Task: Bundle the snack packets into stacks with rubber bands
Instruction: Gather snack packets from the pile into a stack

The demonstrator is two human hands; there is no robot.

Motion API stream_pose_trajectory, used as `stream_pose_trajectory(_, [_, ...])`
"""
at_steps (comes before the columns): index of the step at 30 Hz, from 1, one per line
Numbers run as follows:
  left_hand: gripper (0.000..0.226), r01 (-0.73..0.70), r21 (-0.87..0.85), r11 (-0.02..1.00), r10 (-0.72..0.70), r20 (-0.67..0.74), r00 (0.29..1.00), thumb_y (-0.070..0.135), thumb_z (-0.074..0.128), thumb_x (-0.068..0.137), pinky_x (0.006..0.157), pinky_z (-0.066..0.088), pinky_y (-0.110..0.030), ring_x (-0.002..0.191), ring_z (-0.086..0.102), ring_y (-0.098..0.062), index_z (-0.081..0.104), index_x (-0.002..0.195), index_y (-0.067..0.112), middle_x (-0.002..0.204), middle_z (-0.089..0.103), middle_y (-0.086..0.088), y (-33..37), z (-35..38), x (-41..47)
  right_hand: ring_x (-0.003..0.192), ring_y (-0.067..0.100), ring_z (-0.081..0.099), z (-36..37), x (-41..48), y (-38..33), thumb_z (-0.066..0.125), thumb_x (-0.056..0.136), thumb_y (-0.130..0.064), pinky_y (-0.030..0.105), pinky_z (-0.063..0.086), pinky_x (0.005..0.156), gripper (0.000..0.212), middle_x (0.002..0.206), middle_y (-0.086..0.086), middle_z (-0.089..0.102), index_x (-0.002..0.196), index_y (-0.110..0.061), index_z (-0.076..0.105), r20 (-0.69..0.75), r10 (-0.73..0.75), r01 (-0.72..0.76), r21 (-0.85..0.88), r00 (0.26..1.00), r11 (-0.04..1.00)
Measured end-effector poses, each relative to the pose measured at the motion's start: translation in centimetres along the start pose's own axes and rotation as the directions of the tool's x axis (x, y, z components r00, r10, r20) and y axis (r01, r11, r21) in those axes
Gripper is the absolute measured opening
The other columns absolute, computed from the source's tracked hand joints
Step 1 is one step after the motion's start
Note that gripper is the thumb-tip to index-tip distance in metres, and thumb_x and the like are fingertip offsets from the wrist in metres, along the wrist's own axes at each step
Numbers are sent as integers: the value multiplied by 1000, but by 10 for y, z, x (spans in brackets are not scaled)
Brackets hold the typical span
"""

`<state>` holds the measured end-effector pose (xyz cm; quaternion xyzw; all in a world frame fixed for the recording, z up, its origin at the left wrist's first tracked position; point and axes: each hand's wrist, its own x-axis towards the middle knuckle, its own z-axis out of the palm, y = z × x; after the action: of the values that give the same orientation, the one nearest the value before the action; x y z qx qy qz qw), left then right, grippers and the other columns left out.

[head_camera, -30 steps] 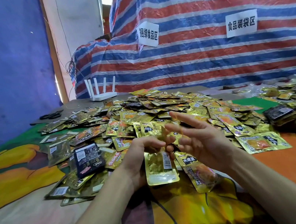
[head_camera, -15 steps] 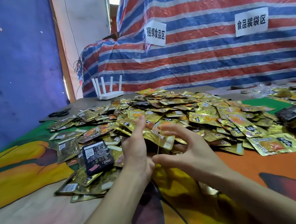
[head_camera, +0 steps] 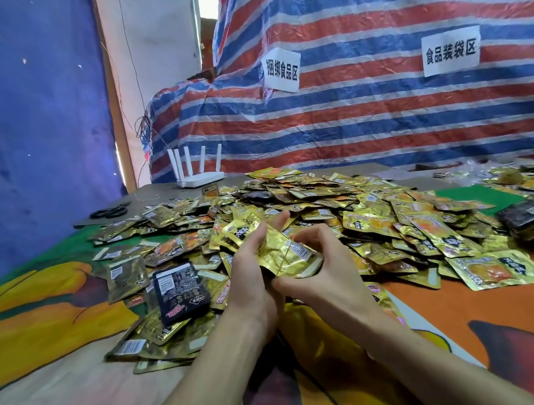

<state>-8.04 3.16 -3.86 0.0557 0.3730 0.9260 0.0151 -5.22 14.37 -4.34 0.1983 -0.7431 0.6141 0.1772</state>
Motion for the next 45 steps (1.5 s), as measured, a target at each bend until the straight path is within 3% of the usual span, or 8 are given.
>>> stream_pose_trajectory(13, [43, -27, 25, 999, 28, -20, 999, 38, 47, 98, 100, 50, -56, 108, 68, -41, 76, 113, 9, 120, 68, -26, 6, -1, -8, 84, -9, 62, -16, -3, -6, 74, 54, -24, 10, 48, 65, 56, 101, -17, 66, 109, -22, 66, 73, 65, -72, 91, 995, 993])
stream_pose_trajectory(20, [44, 29, 25, 999, -32, 119, 992, 38, 47, 97, 107, 43, -58, 121, 60, -43, 72, 121, 11, 130, 63, -26, 4, -3, -9, 100, 8, 69, -33, -6, -15, 85, 59, -49, 24, 51, 76, 56, 112, -7, 70, 109, -29, 69, 125, 230, -240, 66, 965, 969])
stream_pose_trajectory(25, [38, 11, 267, 964, -80, 251, 965, 38, 56, 87, 81, 60, -45, 108, 70, -32, 76, 112, 17, 118, 72, -14, -14, 20, -21, 98, 26, 74, -64, 2, -17, 87, 75, -19, 43, 61, 81, 34, 110, 13, 75, 106, -10, 74, 225, 327, -354, 92, 918, 931])
stream_pose_trajectory(27, [39, -77, 411, 908, -4, 192, 981, 41, 71, 78, 81, 60, -44, 104, 71, -33, 78, 107, 15, 111, 74, -14, -20, 30, -21, 92, 24, 75, -79, 5, -19, 82, 80, -11, 32, 60, 71, 21, 105, 14, 75, 100, -9, 77, 229, 285, -312, 89, 931, 946])
stream_pose_trajectory(32, [54, -146, 596, 789, 93, 119, 989, 49, 76, 70, 84, 57, -41, 95, 72, -21, 64, 112, 17, 109, 74, -8, -36, 43, -11, 76, 16, 75, -121, 17, -17, 83, 80, -14, 21, 55, 61, 13, 82, 3, 78, 91, -13, 76, 28, 244, -243, -23, 969, 970])
stream_pose_trajectory(36, [38, -356, 772, 527, 284, 235, 930, 57, 74, 78, 71, 57, -25, 85, 67, -11, 61, 103, 31, 95, 67, 11, -44, 24, -8, 73, 13, 72, -179, 41, -8, 84, 79, -19, 23, 55, 63, 15, 75, -3, 76, 84, -18, 69, -268, 207, -273, -238, 941, 932])
stream_pose_trajectory(41, [11, -489, 822, 292, 354, 382, 854, 32, 69, 91, 62, 55, -26, 74, 62, -9, 58, 94, 34, 88, 62, 17, -53, 17, -8, 73, 20, 56, -259, 82, 18, 82, 80, -18, 39, 49, 64, 39, 86, 8, 57, 99, -9, 50, -599, 70, -434, -490, 798, 756])
stream_pose_trajectory(45, [10, -514, 838, 183, 346, 434, 832, 32, 66, 91, 62, 52, -32, 72, 60, -8, 57, 92, 32, 88, 60, 22, -55, 18, -6, 67, 25, 47, -297, 103, 46, 68, 90, -11, 30, 35, 58, 31, 89, 13, 56, 113, -15, 48, -632, -90, -486, -671, 770, 560])
